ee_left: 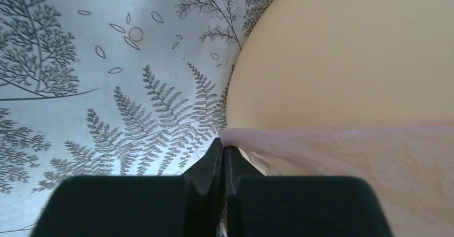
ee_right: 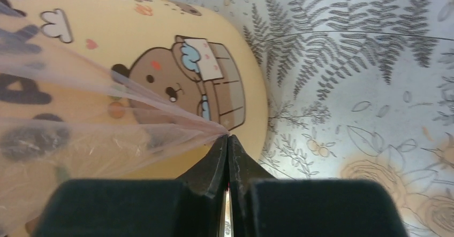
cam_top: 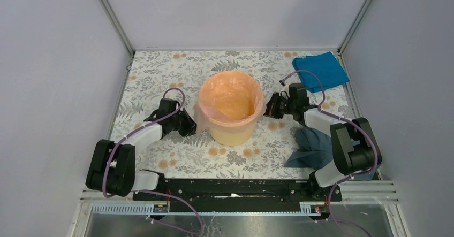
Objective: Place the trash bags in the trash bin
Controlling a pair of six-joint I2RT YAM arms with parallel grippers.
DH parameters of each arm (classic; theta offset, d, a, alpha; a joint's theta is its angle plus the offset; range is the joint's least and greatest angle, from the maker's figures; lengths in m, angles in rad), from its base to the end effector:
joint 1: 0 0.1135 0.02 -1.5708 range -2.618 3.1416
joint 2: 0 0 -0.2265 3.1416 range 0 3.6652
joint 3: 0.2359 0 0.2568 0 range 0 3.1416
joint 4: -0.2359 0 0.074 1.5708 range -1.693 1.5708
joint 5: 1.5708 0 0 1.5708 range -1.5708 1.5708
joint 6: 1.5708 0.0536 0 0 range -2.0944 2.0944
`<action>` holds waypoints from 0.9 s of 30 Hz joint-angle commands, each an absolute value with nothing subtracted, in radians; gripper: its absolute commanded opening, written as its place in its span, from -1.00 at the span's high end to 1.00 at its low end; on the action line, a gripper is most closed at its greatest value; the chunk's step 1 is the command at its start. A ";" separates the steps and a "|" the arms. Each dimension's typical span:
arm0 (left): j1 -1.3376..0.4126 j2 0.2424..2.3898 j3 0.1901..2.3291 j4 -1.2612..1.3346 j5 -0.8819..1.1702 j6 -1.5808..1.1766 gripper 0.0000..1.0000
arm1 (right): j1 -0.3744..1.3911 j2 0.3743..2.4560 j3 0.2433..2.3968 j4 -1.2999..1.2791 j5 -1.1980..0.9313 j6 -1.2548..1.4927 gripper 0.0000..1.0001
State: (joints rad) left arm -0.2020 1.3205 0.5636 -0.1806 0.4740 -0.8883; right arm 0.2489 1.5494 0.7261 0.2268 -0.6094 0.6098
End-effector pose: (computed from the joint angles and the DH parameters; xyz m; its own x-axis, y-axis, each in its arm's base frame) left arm 0.2485 -0.0759 0.1070 -0.8420 -0.5323 -0.0878 -0.3333 0.6411 -0.6913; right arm 0.3089 0.1102 0.1314 -0.8248 0.2749 -0.4941 -0.2300 0.6351 0.7374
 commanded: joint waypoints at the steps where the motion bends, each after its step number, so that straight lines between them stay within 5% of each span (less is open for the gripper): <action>1: -0.202 1.300 0.627 -0.236 0.385 -0.831 0.90 | 0.252 1.497 0.798 0.031 -0.459 0.485 0.80; 5: -0.202 1.219 0.666 -0.354 0.305 -0.815 0.42 | 0.252 1.416 0.912 -0.240 -0.235 0.429 0.03; 8: -0.202 1.140 0.691 -0.447 0.261 -0.810 0.06 | 0.252 1.350 0.966 -0.362 -0.104 0.401 -0.34; 13: -0.202 1.006 0.763 -0.634 0.143 -0.769 -0.43 | 0.252 1.246 1.058 -0.502 0.077 0.359 -0.53; 18: -0.202 0.930 0.943 -0.813 -0.120 -0.655 -0.71 | 0.384 1.239 1.312 -0.583 0.170 0.227 -0.62; 23: -0.202 0.887 1.076 -0.722 0.085 -0.640 -0.96 | 0.679 1.409 1.572 -0.605 0.141 0.160 -0.98; 27: -0.205 0.924 1.087 -0.594 0.335 -0.677 -0.98 | 0.808 1.634 1.753 -0.739 0.022 0.136 -0.99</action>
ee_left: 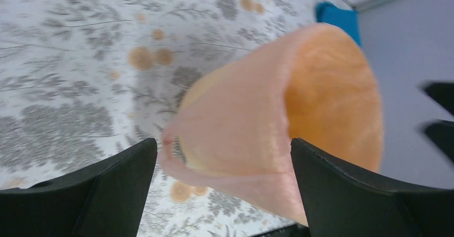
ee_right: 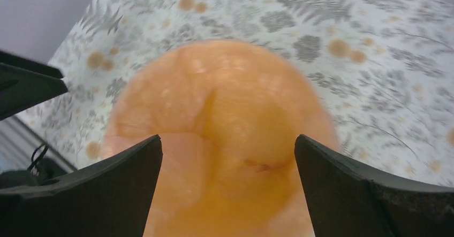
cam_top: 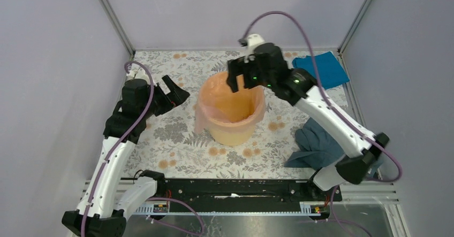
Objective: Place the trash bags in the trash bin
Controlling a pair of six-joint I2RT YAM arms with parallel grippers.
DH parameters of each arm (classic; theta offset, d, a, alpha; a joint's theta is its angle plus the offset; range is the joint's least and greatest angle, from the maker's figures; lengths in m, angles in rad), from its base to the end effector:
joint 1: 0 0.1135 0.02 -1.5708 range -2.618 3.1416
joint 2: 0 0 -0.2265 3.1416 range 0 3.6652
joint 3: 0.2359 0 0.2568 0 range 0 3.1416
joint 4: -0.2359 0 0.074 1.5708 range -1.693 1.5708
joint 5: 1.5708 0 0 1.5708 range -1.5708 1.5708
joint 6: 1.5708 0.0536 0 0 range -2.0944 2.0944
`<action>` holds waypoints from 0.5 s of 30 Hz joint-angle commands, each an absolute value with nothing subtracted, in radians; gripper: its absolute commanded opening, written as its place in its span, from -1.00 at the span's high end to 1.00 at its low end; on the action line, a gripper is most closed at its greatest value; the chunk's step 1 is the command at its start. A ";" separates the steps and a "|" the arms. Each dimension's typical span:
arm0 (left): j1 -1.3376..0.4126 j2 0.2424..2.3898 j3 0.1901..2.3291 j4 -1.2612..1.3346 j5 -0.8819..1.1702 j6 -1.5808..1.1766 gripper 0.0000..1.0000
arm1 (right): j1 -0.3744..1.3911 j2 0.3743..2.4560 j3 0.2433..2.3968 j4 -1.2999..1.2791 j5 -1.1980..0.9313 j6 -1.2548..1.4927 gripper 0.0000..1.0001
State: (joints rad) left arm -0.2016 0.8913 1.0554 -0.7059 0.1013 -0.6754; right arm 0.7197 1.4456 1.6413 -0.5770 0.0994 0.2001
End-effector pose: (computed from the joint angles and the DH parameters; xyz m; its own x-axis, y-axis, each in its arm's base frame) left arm 0.2177 -0.0500 0.3240 -0.5719 -0.5180 -0.6361 -0.0941 0.8118 -0.5764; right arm 0.2616 0.2222 0.3983 -0.3909 -0.0796 -0.9170 -0.5193 0.8416 0.1483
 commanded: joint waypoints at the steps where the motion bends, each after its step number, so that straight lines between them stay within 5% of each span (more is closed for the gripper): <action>1: -0.209 0.939 1.094 -0.590 0.366 -0.681 -0.98 | 0.841 1.680 1.783 -0.775 0.028 0.131 -0.98; 15: -0.275 0.943 1.087 -0.593 0.338 -0.675 -0.98 | 0.885 1.882 1.624 -0.753 0.041 0.115 -0.99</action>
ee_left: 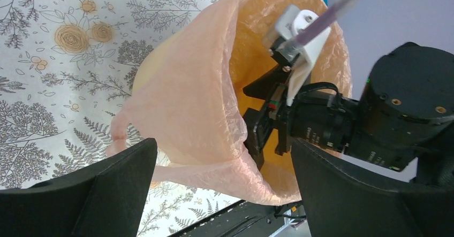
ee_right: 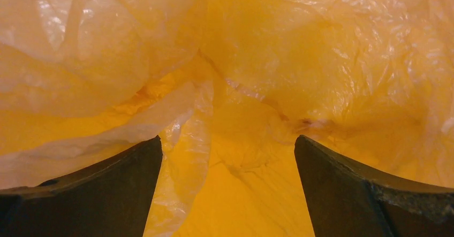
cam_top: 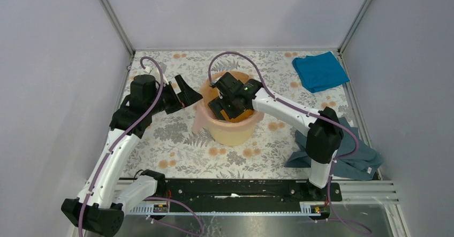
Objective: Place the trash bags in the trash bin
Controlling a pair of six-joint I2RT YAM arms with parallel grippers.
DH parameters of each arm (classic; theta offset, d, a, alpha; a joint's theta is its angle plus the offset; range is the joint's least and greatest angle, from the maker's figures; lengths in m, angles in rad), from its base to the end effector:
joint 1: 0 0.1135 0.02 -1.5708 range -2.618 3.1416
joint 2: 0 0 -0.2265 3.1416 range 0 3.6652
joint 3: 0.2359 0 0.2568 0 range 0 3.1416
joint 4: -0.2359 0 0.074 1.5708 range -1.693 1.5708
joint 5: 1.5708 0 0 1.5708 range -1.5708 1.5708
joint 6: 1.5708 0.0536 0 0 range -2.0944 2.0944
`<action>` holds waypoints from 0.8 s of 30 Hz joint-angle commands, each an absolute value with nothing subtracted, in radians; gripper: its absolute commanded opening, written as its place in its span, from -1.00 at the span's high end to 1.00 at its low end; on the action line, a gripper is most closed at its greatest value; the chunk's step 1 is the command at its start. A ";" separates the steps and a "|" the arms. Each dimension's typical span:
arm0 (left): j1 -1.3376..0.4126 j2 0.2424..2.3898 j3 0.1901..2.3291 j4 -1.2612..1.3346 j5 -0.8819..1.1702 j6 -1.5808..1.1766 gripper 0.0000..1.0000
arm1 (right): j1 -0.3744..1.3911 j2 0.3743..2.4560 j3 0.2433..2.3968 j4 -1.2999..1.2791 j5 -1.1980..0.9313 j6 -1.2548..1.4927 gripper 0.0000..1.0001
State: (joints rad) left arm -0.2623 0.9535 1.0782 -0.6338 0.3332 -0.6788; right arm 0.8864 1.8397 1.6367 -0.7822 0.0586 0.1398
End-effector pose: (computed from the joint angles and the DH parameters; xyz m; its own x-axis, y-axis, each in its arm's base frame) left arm 0.2253 -0.0787 0.3281 -0.6934 -0.4282 -0.5795 0.1099 0.7321 -0.6723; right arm 0.2599 0.3136 0.2340 -0.6267 -0.5480 -0.5541 -0.6722 0.7398 0.0287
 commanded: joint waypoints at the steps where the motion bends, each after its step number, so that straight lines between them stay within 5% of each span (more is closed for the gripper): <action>1: -0.279 0.942 1.089 -0.593 0.333 -0.675 -0.98 | 0.885 1.896 1.608 -0.733 0.039 0.116 -0.99; 24: -0.361 0.934 1.038 -0.577 0.279 -0.703 -0.84 | 0.883 2.045 1.397 -0.354 0.038 0.175 -0.91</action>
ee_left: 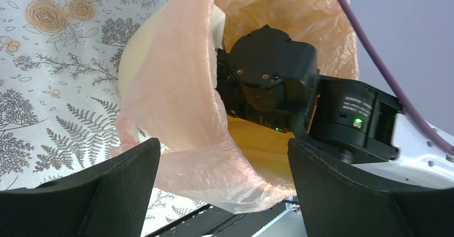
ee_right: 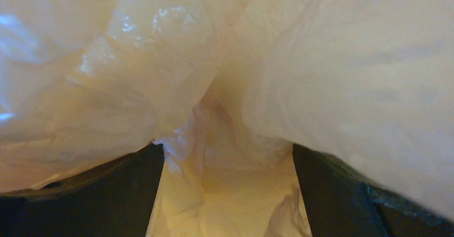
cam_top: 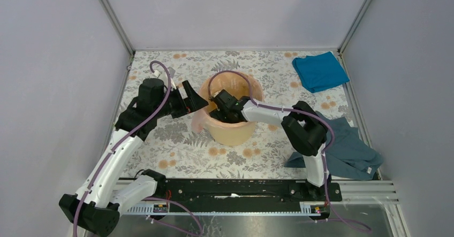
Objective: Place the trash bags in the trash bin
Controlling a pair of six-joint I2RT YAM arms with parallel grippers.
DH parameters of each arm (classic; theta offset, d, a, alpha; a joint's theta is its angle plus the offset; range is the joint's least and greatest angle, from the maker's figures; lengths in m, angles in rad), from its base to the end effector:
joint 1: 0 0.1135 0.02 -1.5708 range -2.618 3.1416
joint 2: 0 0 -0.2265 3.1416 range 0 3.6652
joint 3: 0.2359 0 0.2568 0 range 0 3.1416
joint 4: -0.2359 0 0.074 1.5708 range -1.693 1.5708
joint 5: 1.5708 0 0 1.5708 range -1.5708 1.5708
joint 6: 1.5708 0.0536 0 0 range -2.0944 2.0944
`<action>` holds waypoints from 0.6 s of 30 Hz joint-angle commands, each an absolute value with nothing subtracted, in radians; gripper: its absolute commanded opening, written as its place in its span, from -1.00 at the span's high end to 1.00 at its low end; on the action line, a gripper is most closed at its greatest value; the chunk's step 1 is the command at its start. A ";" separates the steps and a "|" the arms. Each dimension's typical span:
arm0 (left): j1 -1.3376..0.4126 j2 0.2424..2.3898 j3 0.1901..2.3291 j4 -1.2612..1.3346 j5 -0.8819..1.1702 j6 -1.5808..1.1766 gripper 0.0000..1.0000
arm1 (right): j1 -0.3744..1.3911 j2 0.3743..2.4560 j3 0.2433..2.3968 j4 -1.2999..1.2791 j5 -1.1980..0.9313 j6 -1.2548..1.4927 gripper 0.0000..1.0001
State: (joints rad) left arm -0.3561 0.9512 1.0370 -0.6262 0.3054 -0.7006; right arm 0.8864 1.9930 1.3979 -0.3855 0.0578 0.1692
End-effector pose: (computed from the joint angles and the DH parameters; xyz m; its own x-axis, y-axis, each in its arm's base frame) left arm 0.2187 -0.0986 0.3147 -0.7388 -0.3812 -0.5558 0.1281 0.7303 -0.6711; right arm 0.2706 0.3267 0.1239 -0.6446 -0.5241 -0.5567 -0.6540 0.7551 0.0464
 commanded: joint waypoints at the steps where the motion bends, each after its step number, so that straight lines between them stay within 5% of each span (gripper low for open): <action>1: -0.363 0.932 1.041 -0.583 0.273 -0.701 -0.84 | 0.884 2.046 1.404 -0.365 0.032 0.180 -0.92; 18: -0.363 0.900 1.115 -0.700 0.170 -0.649 -0.88 | 0.885 1.735 1.591 -0.610 0.117 0.258 -0.99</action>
